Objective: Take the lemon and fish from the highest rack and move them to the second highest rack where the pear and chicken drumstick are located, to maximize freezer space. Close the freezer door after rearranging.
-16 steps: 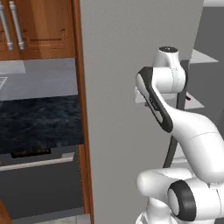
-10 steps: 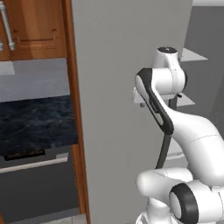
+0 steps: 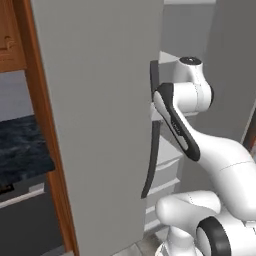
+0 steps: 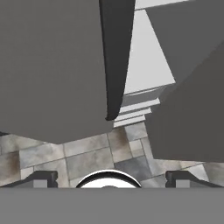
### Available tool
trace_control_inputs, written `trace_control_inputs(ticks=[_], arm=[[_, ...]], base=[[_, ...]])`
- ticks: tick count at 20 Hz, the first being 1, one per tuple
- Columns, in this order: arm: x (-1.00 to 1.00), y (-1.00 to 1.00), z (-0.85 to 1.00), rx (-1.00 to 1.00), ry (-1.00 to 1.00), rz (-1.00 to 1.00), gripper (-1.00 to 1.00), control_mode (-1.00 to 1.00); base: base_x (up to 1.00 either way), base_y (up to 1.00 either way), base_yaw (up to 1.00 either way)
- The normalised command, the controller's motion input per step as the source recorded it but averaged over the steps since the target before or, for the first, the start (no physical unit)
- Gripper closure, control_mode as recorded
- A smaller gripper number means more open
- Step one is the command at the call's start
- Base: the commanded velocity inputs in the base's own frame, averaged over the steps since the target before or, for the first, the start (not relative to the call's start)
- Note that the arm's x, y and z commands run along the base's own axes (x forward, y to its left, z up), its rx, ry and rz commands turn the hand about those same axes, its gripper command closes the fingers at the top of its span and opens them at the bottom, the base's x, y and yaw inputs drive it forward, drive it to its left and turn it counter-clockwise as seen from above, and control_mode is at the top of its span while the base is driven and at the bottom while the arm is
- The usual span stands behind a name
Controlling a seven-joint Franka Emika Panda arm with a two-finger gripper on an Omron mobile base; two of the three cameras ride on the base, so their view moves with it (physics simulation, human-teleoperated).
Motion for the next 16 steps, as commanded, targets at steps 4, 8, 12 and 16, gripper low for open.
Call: trace_control_inputs(ticks=[4, 8, 12, 16], arm=[[0.00, 0.00, 0.00, 0.00, 0.00, 0.00, -1.00, 1.00], [0.00, 0.00, 0.00, 0.00, 0.00, 0.00, -1.00, 1.00], [0.00, 0.00, 0.00, 0.00, 0.00, 0.00, -1.00, 1.00], [0.00, 0.00, 0.00, 0.00, 0.00, 0.00, -1.00, 1.00]], base=[[0.16, -0.22, -0.33], [0.23, -0.15, -0.24], [0.35, -0.07, -0.08], [0.54, -0.02, 0.00]])
